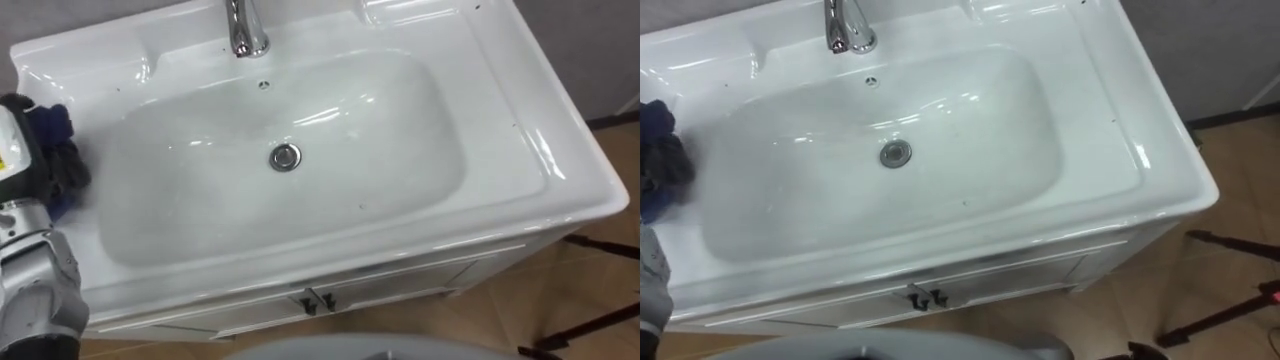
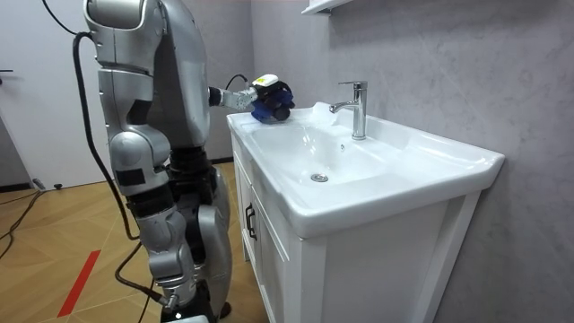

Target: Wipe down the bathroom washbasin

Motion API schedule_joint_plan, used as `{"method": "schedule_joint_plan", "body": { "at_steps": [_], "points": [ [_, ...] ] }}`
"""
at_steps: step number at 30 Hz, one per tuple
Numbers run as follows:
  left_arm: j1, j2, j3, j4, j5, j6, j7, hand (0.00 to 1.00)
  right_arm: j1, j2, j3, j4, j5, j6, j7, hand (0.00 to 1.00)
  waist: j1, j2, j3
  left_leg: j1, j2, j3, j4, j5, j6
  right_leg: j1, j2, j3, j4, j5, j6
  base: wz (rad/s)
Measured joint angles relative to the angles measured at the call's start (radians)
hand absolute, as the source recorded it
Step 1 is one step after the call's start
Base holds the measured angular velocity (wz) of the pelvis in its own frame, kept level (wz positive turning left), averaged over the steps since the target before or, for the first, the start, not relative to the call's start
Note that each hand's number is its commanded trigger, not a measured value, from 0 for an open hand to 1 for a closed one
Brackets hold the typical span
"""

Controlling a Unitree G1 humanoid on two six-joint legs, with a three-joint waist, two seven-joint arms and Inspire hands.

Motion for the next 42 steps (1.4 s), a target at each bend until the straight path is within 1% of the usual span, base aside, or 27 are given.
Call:
{"method": "schedule_joint_plan", "body": {
  "at_steps": [1, 2, 3, 4, 5, 6, 7, 8, 9, 10, 11, 12, 13, 14, 15, 16, 17, 19, 20, 22, 25, 29, 35, 36, 37, 42],
  "points": [
    [0.0, 0.0, -0.009, 0.005, -0.031, 0.001, -0.015, 0.0, -0.003, -0.002, -0.001, -0.002, 0.018, -0.001, 0.0, 0.0, -0.007, 0.001, 0.0004, 0.0, 0.0, -0.001, 0.0, 0.0, 0.0, 0.001, 0.0, -0.001, 0.0, 0.0, 0.0, -0.03],
    [-0.002, 0.0, -0.019, 0.016, -0.084, 0.001, -0.023, 0.0, -0.003, -0.004, 0.0, -0.003, 0.041, -0.003, -0.003, 0.0, -0.012, 0.001, 0.0003, 0.002, 0.0, 0.003, -0.001, 0.0, 0.0, 0.001, 0.0, 0.003, 0.001, 0.0, 0.0, -0.04],
    [-0.005, 0.0, -0.024, 0.029, -0.112, 0.001, -0.023, 0.0, -0.004, -0.006, 0.0, -0.003, 0.048, -0.003, -0.006, 0.0, -0.011, 0.001, 0.0003, 0.003, 0.001, 0.006, -0.001, 0.0, 0.0, 0.001, 0.001, 0.006, 0.001, 0.0, 0.0, -0.11],
    [-0.017, 0.0, -0.028, 0.07, -0.181, -0.001, -0.025, 0.0, -0.006, -0.008, 0.0, -0.003, 0.063, -0.002, -0.012, 0.0, -0.011, 0.002, -0.0004, 0.005, 0.001, 0.015, 0.0, 0.0, 0.0, 0.0, 0.001, 0.007, 0.001, 0.0, 0.0, -0.14],
    [-0.031, -0.001, -0.024, 0.106, -0.266, -0.001, -0.026, 0.0, -0.004, -0.008, -0.001, -0.002, 0.079, -0.002, -0.023, 0.0, -0.012, 0.002, -0.0009, 0.006, 0.002, 0.015, 0.0, 0.0, 0.0, 0.001, 0.001, 0.007, 0.001, 0.0, -0.001, -0.12],
    [-0.035, -0.001, -0.017, 0.111, -0.307, -0.001, -0.025, 0.0, -0.002, -0.008, -0.002, -0.001, 0.08, -0.002, -0.026, 0.0, -0.013, 0.002, -0.0013, 0.006, 0.002, 0.015, 0.0, 0.0, 0.0, 0.001, 0.001, 0.007, 0.001, 0.0, -0.001, 0.0],
    [-0.046, -0.003, -0.005, 0.122, -0.378, -0.006, -0.028, 0.0, 0.002, -0.01, -0.003, 0.0, 0.079, -0.002, -0.03, 0.0, -0.013, 0.001, -0.0019, 0.007, 0.001, 0.015, -0.001, 0.0, 0.0, 0.002, 0.001, 0.005, 0.001, 0.0, -0.001, 0.0],
    [-0.061, -0.012, 0.016, 0.152, -0.443, -0.021, -0.03, 0.0, 0.006, -0.011, -0.007, 0.001, 0.079, -0.002, -0.031, 0.0, -0.011, 0.0, -0.0017, 0.013, 0.001, 0.016, -0.003, 0.0, 0.0, 0.005, 0.001, 0.007, 0.002, 0.0, -0.001, 0.0],
    [-0.065, -0.019, 0.029, 0.16, -0.48, -0.025, -0.031, 0.0, 0.008, -0.011, -0.008, 0.002, 0.079, -0.003, -0.031, 0.0, -0.008, 0.001, -0.0041, 0.016, 0.001, 0.017, -0.004, 0.0, 0.0, 0.006, 0.001, 0.01, 0.002, 0.0, -0.001, -0.12],
    [-0.065, -0.025, 0.046, 0.18, -0.547, -0.036, -0.035, 0.0, 0.009, -0.011, -0.009, 0.007, 0.076, -0.003, -0.032, 0.0, -0.003, 0.004, -0.0131, 0.02, 0.001, 0.018, -0.004, 0.0, 0.0, 0.008, 0.001, 0.015, 0.002, 0.0, -0.001, -0.15],
    [-0.065, -0.025, 0.064, 0.196, -0.61, -0.046, -0.048, 0.0, 0.007, -0.011, -0.016, 0.008, 0.076, -0.003, -0.032, 0.0, -0.003, 0.007, -0.0174, 0.024, 0.001, 0.018, -0.004, 0.0, 0.0, 0.01, 0.001, 0.016, 0.002, 0.0, -0.001, -0.12],
    [-0.065, -0.025, 0.071, 0.201, -0.634, -0.05, -0.052, 0.0, 0.007, -0.01, -0.021, 0.008, 0.076, -0.003, -0.032, 0.0, -0.003, 0.007, -0.0174, 0.026, 0.001, 0.017, -0.004, 0.0, 0.0, 0.012, 0.001, 0.016, 0.003, 0.0, -0.001, 0.0],
    [-0.061, -0.026, 0.085, 0.214, -0.673, -0.062, -0.053, 0.56, 0.008, -0.01, -0.034, 0.008, 0.079, -0.003, -0.032, 0.0, -0.002, 0.004, -0.0165, 0.032, 0.001, 0.015, -0.004, 0.0, 0.0, 0.019, 0.001, 0.015, 0.002, 0.0, -0.001, 0.0],
    [-0.056, -0.029, 0.099, 0.216, -0.708, -0.069, -0.053, 0.85, 0.009, -0.01, -0.045, 0.008, 0.081, -0.001, -0.035, 0.0, -0.002, 0.0, -0.0162, 0.038, 0.002, 0.02, -0.004, 0.0, 0.0, 0.022, 0.001, 0.016, 0.002, 0.0, 0.0, 0.0],
    [-0.054, -0.032, 0.107, 0.216, -0.723, -0.072, -0.051, 1.0, 0.009, -0.011, -0.046, 0.008, 0.082, 0.0, -0.039, 0.0, -0.001, -0.004, -0.0164, 0.039, 0.002, 0.023, -0.003, 0.0, 0.0, 0.022, 0.001, 0.017, 0.001, 0.0, -0.001, 0.0],
    [-0.054, -0.037, 0.116, 0.215, -0.74, -0.08, -0.046, 1.0, 0.008, -0.011, -0.045, 0.005, 0.083, 0.003, -0.042, 0.0, 0.002, -0.01, -0.016, 0.038, 0.002, 0.026, -0.002, 0.0, 0.0, 0.02, 0.001, 0.019, 0.001, -0.001, -0.001, 0.0],
    [-0.054, -0.038, 0.119, 0.215, -0.74, -0.086, -0.043, 1.0, 0.008, -0.011, -0.045, 0.001, 0.082, 0.003, -0.042, 0.0, 0.003, -0.014, -0.0157, 0.036, 0.002, 0.026, -0.002, 0.0, 0.0, 0.018, 0.001, 0.022, 0.001, -0.002, -0.001, 0.04],
    [-0.057, -0.038, 0.123, 0.216, -0.738, -0.106, -0.03, 1.0, 0.002, -0.01, -0.045, -0.002, 0.082, 0.003, -0.042, 0.0, 0.007, -0.028, -0.0164, 0.035, 0.002, 0.027, -0.002, 0.0, 0.0, 0.015, 0.002, 0.027, 0.001, -0.003, 0.001, 0.02],
    [-0.057, -0.038, 0.124, 0.216, -0.738, -0.11, -0.023, 1.0, -0.001, -0.01, -0.045, -0.002, 0.081, 0.003, -0.042, 0.0, 0.009, -0.034, -0.0183, 0.035, 0.001, 0.027, -0.001, 0.0, 0.0, 0.014, 0.002, 0.029, 0.001, -0.003, 0.001, -0.04],
    [-0.059, -0.038, 0.13, 0.216, -0.736, -0.112, -0.019, 1.0, -0.001, -0.01, -0.045, -0.003, 0.079, 0.003, -0.043, 0.0, 0.011, -0.039, -0.0204, 0.035, 0.001, 0.028, 0.0, 0.0, 0.0, 0.013, 0.002, 0.03, 0.002, -0.003, 0.002, -0.02],
    [-0.06, -0.038, 0.134, 0.216, -0.735, -0.113, -0.019, 1.0, -0.001, -0.01, -0.045, -0.005, 0.079, 0.005, -0.046, 0.0, 0.012, -0.038, -0.0208, 0.035, 0.0, 0.028, 0.0, 0.0, 0.0, 0.014, 0.001, 0.03, 0.004, -0.001, 0.003, 0.0],
    [-0.06, -0.041, 0.135, 0.215, -0.693, -0.108, -0.019, 1.0, -0.003, -0.009, -0.045, -0.004, 0.08, 0.006, -0.044, 0.0, 0.015, -0.033, -0.0217, 0.035, 0.001, 0.029, 0.0, 0.0, 0.0, 0.016, 0.002, 0.029, 0.005, -0.001, 0.002, 0.0],
    [-0.06, -0.048, 0.132, 0.215, -0.623, -0.099, -0.02, 1.0, -0.004, -0.009, -0.045, -0.004, 0.081, 0.005, -0.029, 0.0, 0.018, -0.023, -0.0185, 0.037, 0.001, 0.026, -0.001, 0.0, 0.0, 0.025, 0.001, 0.019, 0.003, -0.001, 0.002, 0.0],
    [-0.06, -0.05, 0.131, 0.215, -0.613, -0.099, -0.02, 0.13, -0.004, -0.009, -0.045, -0.004, 0.081, 0.004, -0.029, 0.0, 0.017, -0.02, -0.0167, 0.037, 0.001, 0.026, -0.001, 0.0, 0.0, 0.025, 0.001, 0.018, 0.003, -0.001, 0.002, 0.03],
    [-0.06, -0.053, 0.131, 0.215, -0.591, -0.098, -0.019, 0.0, -0.003, -0.008, -0.045, -0.004, 0.081, 0.002, -0.03, 0.0, 0.016, -0.018, -0.0155, 0.037, 0.001, 0.026, -0.002, 0.0, 0.0, 0.025, 0.0, 0.016, 0.001, -0.001, 0.002, 0.05],
    [-0.06, -0.056, 0.131, 0.213, -0.468, -0.099, 0.002, 0.0, -0.001, -0.003, -0.045, -0.004, 0.082, -0.002, -0.049, 0.0, 0.012, -0.016, -0.009, 0.034, 0.0, 0.022, -0.002, 0.0, 0.0, 0.02, 0.0, 0.015, -0.001, -0.001, 0.002, 0.01]
  ]
}}
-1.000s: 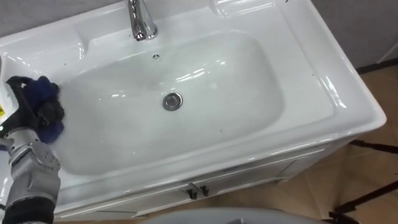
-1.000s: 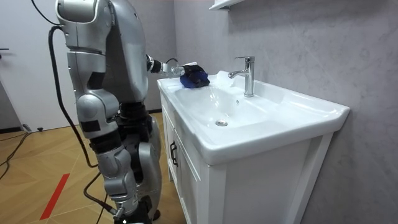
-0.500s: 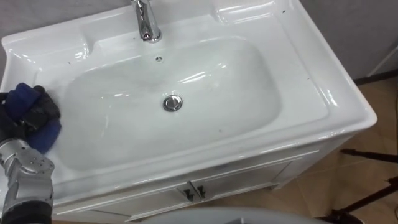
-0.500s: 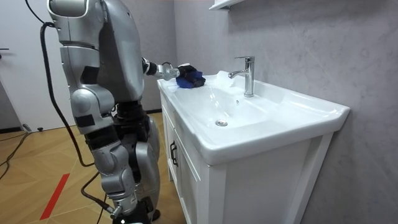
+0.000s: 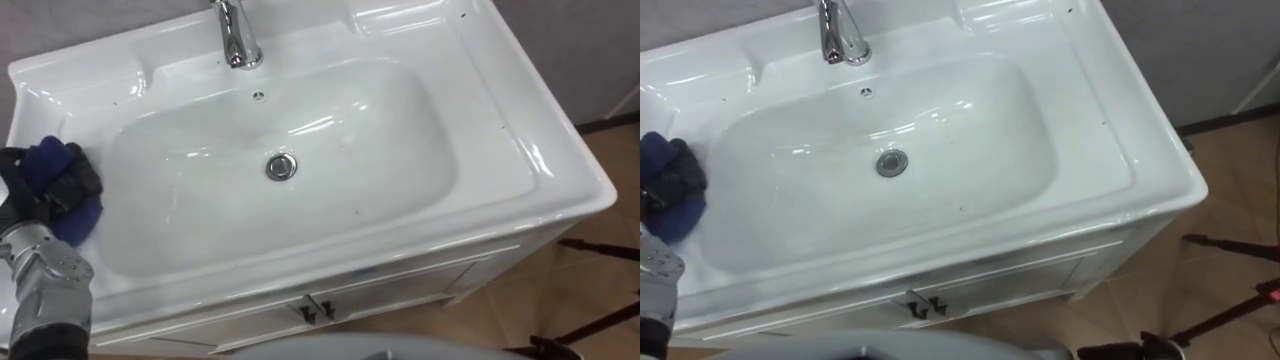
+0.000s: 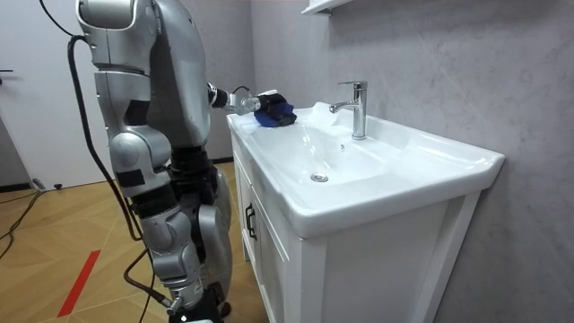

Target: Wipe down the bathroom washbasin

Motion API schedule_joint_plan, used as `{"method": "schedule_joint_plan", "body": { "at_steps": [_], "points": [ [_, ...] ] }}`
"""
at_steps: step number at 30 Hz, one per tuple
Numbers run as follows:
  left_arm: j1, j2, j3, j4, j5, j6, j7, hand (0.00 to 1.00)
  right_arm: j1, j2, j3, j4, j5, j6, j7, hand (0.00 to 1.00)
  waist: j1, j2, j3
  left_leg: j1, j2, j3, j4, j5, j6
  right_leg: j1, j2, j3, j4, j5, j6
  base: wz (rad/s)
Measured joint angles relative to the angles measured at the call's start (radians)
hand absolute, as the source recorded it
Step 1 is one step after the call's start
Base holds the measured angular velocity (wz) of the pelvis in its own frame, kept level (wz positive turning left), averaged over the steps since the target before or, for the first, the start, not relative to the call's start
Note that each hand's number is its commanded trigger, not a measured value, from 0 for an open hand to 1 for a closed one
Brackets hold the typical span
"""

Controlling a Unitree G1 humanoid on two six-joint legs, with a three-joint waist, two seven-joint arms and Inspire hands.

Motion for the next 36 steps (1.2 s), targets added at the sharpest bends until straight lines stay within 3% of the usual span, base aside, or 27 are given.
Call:
{"method": "schedule_joint_plan", "body": {
  "at_steps": [8, 16, 20, 28, 30, 36],
  "points": [
    [0.0, 0.0, 0.0, -0.028, 0.154, -0.002, 0.113, 0.0, 0.002, 0.007, 0.002, 0.004, 0.002, -0.011, 0.0, 0.0, 0.007, -0.017, -0.0061, -0.014, 0.0, -0.01, 0.0, 0.0, 0.0, -0.014, 0.001, -0.002, 0.001, 0.0, 0.0, 0.0],
    [0.0, 0.0, 0.0, -0.028, 0.155, -0.002, 0.174, 0.0, 0.002, 0.009, 0.009, 0.012, -0.003, -0.02, -0.012, 0.0, 0.005, -0.015, -0.0048, -0.014, 0.0, -0.009, -0.003, 0.0, 0.0, -0.01, 0.001, 0.001, 0.002, 0.001, -0.001, -0.01],
    [0.0, 0.0, -0.001, -0.027, 0.154, -0.005, 0.176, 0.0, 0.002, 0.014, 0.009, 0.013, -0.003, -0.02, -0.012, 0.0, -0.004, -0.013, 0.0003, -0.014, 0.0, -0.01, -0.003, 0.0, 0.0, -0.007, 0.001, -0.008, 0.002, 0.001, -0.001, 0.06],
    [0.0, 0.0, -0.008, -0.033, 0.133, -0.012, 0.173, 0.0, 0.001, 0.02, 0.049, 0.017, 0.003, -0.02, -0.009, 0.0, -0.002, -0.011, 0.0009, -0.015, 0.0, -0.003, -0.001, 0.0, 0.0, -0.017, 0.0, 0.0, 0.001, 0.001, 0.0, 0.0],
    [0.0, 0.0, -0.019, -0.04, 0.045, -0.019, 0.171, 0.0, -0.002, 0.02, 0.051, 0.016, 0.021, -0.019, -0.008, 0.0, 0.002, -0.011, 0.0004, -0.015, 0.0, 0.001, -0.001, 0.0, 0.0, -0.018, 0.001, 0.001, 0.002, 0.001, 0.0, -0.06],
    [-0.001, -0.011, -0.06, -0.103, -0.387, -0.039, 0.1, 0.0, -0.002, 0.022, 0.076, 0.014, 0.046, -0.04, -0.002, 0.0, -0.005, -0.013, 0.0017, -0.018, 0.0, -0.013, 0.0, 0.0, 0.0, -0.015, 0.0, -0.009, 0.001, 0.001, 0.0, 0.04]
  ]
}}
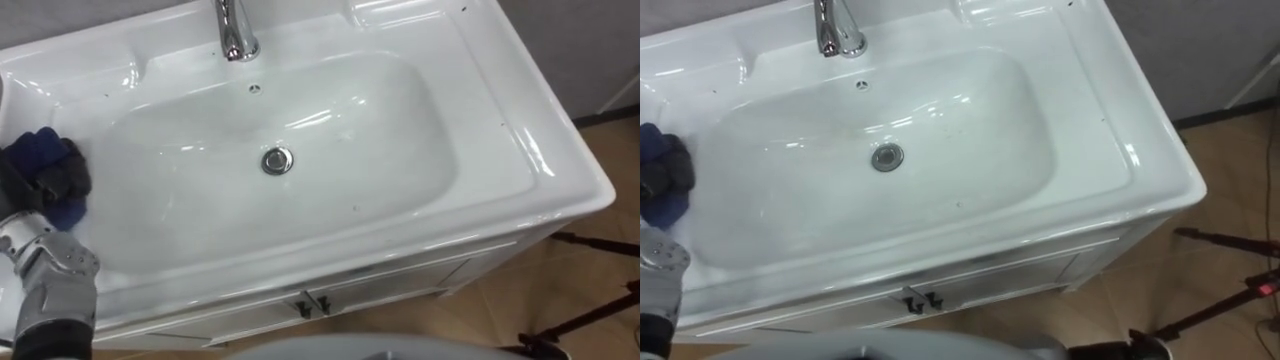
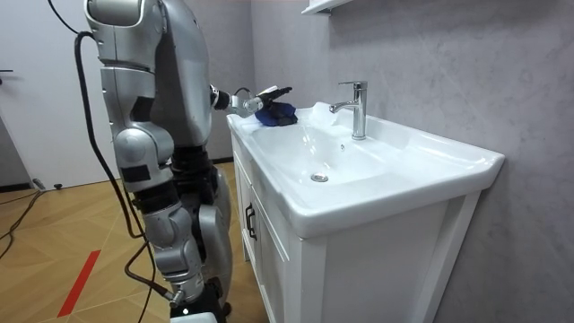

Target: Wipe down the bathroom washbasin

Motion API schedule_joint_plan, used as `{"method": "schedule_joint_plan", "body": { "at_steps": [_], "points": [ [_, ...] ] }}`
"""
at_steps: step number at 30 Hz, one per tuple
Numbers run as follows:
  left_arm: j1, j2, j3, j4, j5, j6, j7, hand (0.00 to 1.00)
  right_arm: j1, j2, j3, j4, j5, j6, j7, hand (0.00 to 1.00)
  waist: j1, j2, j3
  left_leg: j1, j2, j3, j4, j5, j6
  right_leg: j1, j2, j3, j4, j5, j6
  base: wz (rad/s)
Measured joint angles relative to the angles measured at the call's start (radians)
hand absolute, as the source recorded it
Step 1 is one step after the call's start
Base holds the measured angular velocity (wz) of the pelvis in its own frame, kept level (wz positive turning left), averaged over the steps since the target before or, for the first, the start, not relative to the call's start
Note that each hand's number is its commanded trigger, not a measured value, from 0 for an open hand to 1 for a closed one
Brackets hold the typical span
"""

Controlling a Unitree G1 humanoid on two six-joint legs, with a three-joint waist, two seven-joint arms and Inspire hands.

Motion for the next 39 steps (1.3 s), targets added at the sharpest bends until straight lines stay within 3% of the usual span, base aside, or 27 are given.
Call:
{"method": "schedule_joint_plan", "body": {
  "at_steps": [2, 5, 9, 15, 25, 32, 39],
  "points": [
    [0.0, -0.001, 0.009, -0.028, -0.149, -0.021, -0.038, 0.0, -0.003, 0.001, -0.016, -0.002, -0.008, -0.013, 0.006, 0.0, 0.0, 0.0, -0.0003, 0.001, 0.0, -0.014, 0.0, 0.0, 0.0, 0.004, 0.0, -0.001, 0.001, 0.0, 0.0, 0.05],
    [0.0, -0.002, 0.023, -0.083, -0.281, -0.023, -0.09, 0.0, -0.003, 0.009, -0.032, -0.008, -0.005, -0.023, 0.009, 0.0, 0.009, -0.005, 0.0018, 0.006, 0.0, -0.013, 0.0, 0.0, 0.0, 0.013, 0.0, -0.005, 0.003, 0.0, 0.0, 0.04],
    [0.0, -0.002, 0.033, -0.163, -0.365, -0.023, -0.134, 0.0, -0.005, 0.014, -0.032, -0.008, -0.009, -0.022, 0.011, 0.0, 0.02, -0.01, 0.0042, 0.011, 0.0, -0.011, 0.0, 0.0, 0.0, 0.013, -0.001, -0.005, 0.003, 0.0, 0.0, 0.01],
    [0.0, -0.01, 0.062, -0.269, -0.364, -0.023, -0.165, 0.0, -0.005, 0.024, -0.034, -0.007, -0.01, -0.022, 0.027, 0.0, 0.018, -0.015, 0.004, 0.009, 0.0, -0.01, 0.002, 0.0, 0.0, 0.009, 0.0, 0.004, 0.002, 0.0, 0.001, -0.01],
    [0.0, -0.009, 0.067, -0.389, -0.349, -0.037, -0.1, 0.0, 0.015, 0.024, -0.033, -0.001, 0.007, -0.031, 0.014, 0.0, 0.019, -0.017, 0.0016, -0.003, 0.0, -0.009, 0.004, 0.0, 0.0, -0.002, 0.0, 0.0, -0.001, 0.0, 0.0, -0.01],
    [0.0, -0.008, 0.08, -0.417, -0.24, -0.063, -0.043, 0.0, 0.022, 0.024, -0.035, -0.011, -0.015, -0.05, -0.013, 0.0, 0.021, -0.012, 0.0009, 0.002, 0.0, -0.013, 0.002, 0.0, 0.0, 0.008, 0.0, 0.002, 0.0, 0.0, 0.0, -0.01],
    [0.0, -0.004, 0.224, -0.417, -0.201, -0.082, 0.039, 0.0, 0.042, 0.023, -0.04, -0.005, -0.056, -0.054, -0.039, 0.0, 0.043, 0.003, 0.0017, 0.0, -0.001, -0.024, 0.001, 0.0, 0.0, 0.002, -0.001, -0.006, 0.0, 0.0, 0.0, 0.02]
  ]
}}
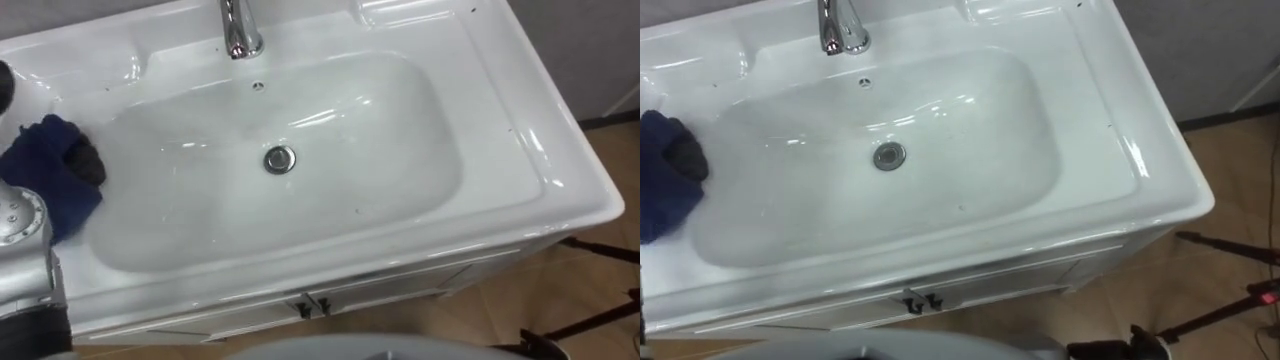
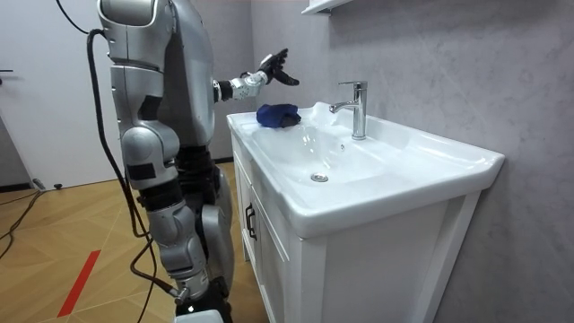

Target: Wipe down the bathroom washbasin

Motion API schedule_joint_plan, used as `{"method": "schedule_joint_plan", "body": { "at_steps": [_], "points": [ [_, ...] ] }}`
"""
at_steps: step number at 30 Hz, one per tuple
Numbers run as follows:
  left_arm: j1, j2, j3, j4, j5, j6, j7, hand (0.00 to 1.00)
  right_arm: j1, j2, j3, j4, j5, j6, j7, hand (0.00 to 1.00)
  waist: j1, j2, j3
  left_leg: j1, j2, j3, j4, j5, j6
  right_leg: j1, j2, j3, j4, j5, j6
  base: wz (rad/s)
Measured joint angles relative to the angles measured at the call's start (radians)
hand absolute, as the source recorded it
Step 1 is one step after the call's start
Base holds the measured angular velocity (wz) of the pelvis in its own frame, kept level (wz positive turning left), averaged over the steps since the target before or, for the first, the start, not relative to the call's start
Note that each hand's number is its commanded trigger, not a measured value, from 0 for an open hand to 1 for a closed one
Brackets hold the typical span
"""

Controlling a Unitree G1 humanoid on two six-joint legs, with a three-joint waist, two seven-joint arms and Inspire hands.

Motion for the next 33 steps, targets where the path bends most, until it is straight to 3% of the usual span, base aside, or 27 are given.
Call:
{"method": "schedule_joint_plan", "body": {
  "at_steps": [4, 9, 12, 14, 20, 23, 27, 30, 33],
  "points": [
    [0.006, 0.002, 0.051, 0.001, 0.0, 0.0, 0.016, 0.0, 0.017, -0.002, 0.0, -0.004, -0.033, 0.017, 0.002, 0.0, 0.041, 0.003, 0.0005, -0.007, 0.0, -0.002, -0.001, 0.0, 0.0, 0.0, -0.001, -0.005, 0.0, 0.0, 0.0, 0.01],
    [0.068, 0.014, 0.117, 0.02, -0.013, 0.0, 0.039, 0.0, 0.039, -0.006, 0.002, -0.001, -0.036, 0.026, 0.0, 0.0, 0.089, 0.011, 0.0003, -0.013, -0.004, -0.009, 0.003, 0.0, 0.0, -0.004, -0.006, -0.026, -0.001, -0.001, 0.001, 0.13],
    [0.083, 0.019, 0.182, 0.091, -0.099, 0.0, 0.058, 0.0, 0.037, -0.013, 0.001, -0.001, -0.039, 0.04, -0.003, 0.0, 0.122, 0.019, -0.003, -0.017, -0.007, -0.025, 0.003, 0.0, 0.0, -0.004, -0.014, -0.032, -0.001, -0.004, 0.005, 0.12],
    [0.11, 0.021, 0.224, 0.14, -0.194, -0.003, 0.07, 0.0, 0.046, -0.021, 0.001, -0.006, -0.045, 0.043, -0.003, 0.0, 0.144, 0.027, -0.0106, -0.016, -0.014, -0.046, 0.004, 0.001, 0.001, 0.001, -0.018, -0.05, 0.001, -0.008, 0.009, 0.17],
    [0.185, 0.019, 0.286, 0.382, -0.318, -0.007, 0.113, 0.0, 0.057, -0.024, 0.005, -0.056, -0.069, 0.054, 0.002, 0.0, 0.197, 0.027, -0.0147, -0.019, -0.026, -0.057, 0.004, 0.001, 0.002, -0.001, -0.03, -0.064, 0.002, -0.016, 0.017, 0.08],
    [0.215, 0.017, 0.288, 0.484, -0.373, -0.006, 0.123, 0.0, 0.057, -0.026, 0.005, -0.079, -0.067, 0.065, 0.001, 0.0, 0.196, 0.025, -0.0144, -0.021, -0.031, -0.077, 0.004, 0.001, 0.002, 0.007, -0.035, -0.083, 0.002, -0.018, 0.021, 0.2],
    [0.283, 0.003, 0.277, 0.643, -0.463, -0.004, 0.122, 0.0, 0.056, -0.017, 0.006, -0.08, -0.065, 0.065, 0.002, 0.0, 0.197, 0.004, -0.0138, -0.016, -0.037, -0.085, 0.004, 0.002, 0.003, 0.019, -0.042, -0.094, 0.001, -0.024, 0.026, 0.1],
    [0.307, -0.03, 0.253, 0.753, -0.468, -0.005, 0.121, 0.0, 0.048, -0.018, 0.012, -0.078, -0.067, 0.065, 0.001, 0.0, 0.195, -0.011, -0.0132, -0.019, -0.037, -0.084, 0.004, 0.001, 0.004, 0.02, -0.049, -0.1, 0.0, -0.024, 0.026, 0.03],
    [0.311, -0.076, 0.17, 0.881, -0.473, -0.004, 0.109, 0.0, 0.039, -0.018, 0.014, -0.04, -0.046, 0.066, 0.003, 0.0, 0.189, -0.025, -0.0102, -0.015, -0.038, -0.084, 0.004, -0.001, 0.006, 0.027, -0.051, -0.106, 0.0, -0.025, 0.028, 0.06]
  ]
}}
